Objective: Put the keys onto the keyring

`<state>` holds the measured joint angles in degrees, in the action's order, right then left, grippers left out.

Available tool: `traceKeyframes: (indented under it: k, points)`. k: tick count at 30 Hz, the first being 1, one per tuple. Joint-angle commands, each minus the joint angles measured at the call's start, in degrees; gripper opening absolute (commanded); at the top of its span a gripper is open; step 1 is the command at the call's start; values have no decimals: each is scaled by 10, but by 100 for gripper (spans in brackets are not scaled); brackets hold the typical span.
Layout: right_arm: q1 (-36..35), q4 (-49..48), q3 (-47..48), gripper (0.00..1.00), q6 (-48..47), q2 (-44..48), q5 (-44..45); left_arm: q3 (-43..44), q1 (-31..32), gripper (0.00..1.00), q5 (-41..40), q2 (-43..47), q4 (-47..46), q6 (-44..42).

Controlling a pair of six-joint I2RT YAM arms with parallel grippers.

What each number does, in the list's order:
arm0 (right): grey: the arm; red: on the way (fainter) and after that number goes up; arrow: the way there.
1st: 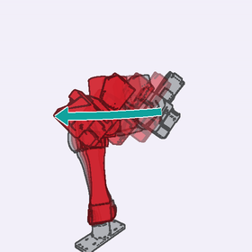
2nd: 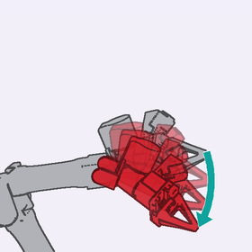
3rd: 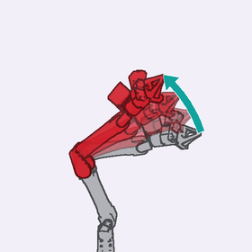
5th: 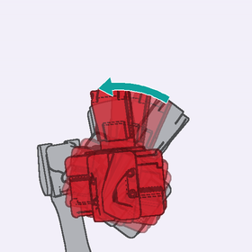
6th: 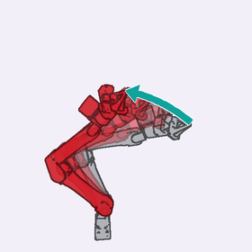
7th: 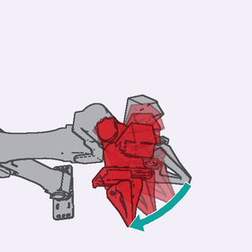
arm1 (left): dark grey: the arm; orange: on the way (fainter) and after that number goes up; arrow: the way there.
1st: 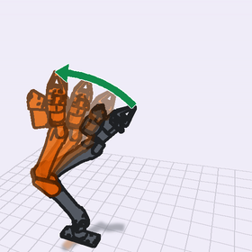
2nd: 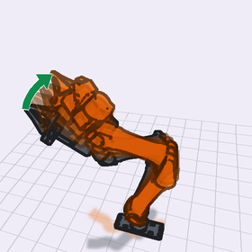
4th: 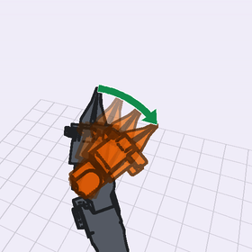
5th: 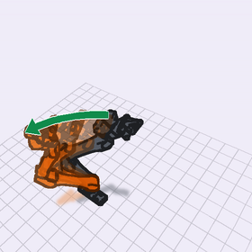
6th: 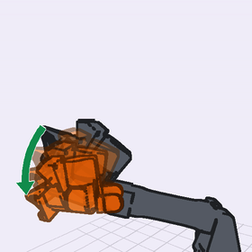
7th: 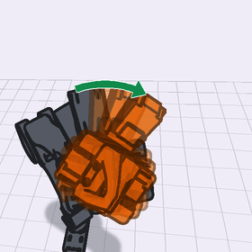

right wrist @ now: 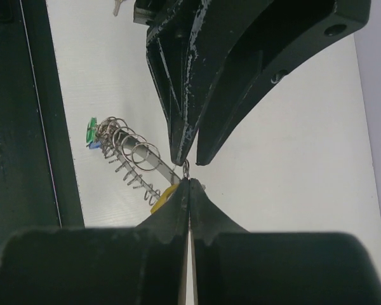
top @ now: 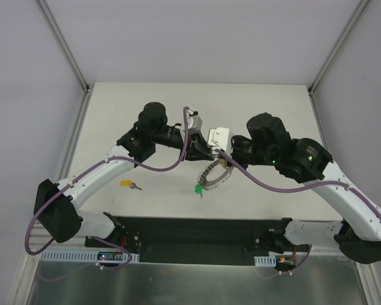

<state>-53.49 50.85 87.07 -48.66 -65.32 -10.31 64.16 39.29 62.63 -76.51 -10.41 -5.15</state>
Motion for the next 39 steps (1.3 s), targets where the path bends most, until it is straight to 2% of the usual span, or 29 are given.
traceKeyframes:
  k: [1, 2, 3, 7, 12, 21, 26, 35, 36, 39]
  points:
    - [-4, -10, 27, 1, -5, 4, -3, 25, 2, 15, 20, 0, -15, -7]
    - [-3, -9, 27, 1, -5, 3, -2, 25, 2, 11, 19, 0, -15, -6]
    - [-3, -8, 26, 1, -6, 4, -2, 24, 2, 0, 17, 2, -15, -5]
    - [-3, -2, 25, 1, -6, 7, 8, 19, 2, 0, 0, 12, -15, 0]
    - [-4, 5, 12, 1, -5, 21, 34, -1, 0, 0, -71, 36, -16, 23]
    - [-4, -11, -43, 1, 21, 41, 37, -90, -12, 0, -169, 94, -203, 172]
    - [-3, -47, -74, 1, 40, 47, 20, -118, -12, 0, -181, 99, -287, 232]
    - [-3, -84, -73, 2, 37, 55, 60, -154, -11, 0, -189, 121, -289, 226]
    - [-2, -111, -93, 14, 50, 59, 68, -156, -11, 0, -189, 122, -288, 224]
    - [8, -164, -130, 26, 79, 69, 100, -160, -11, 0, -208, 123, -267, 205]
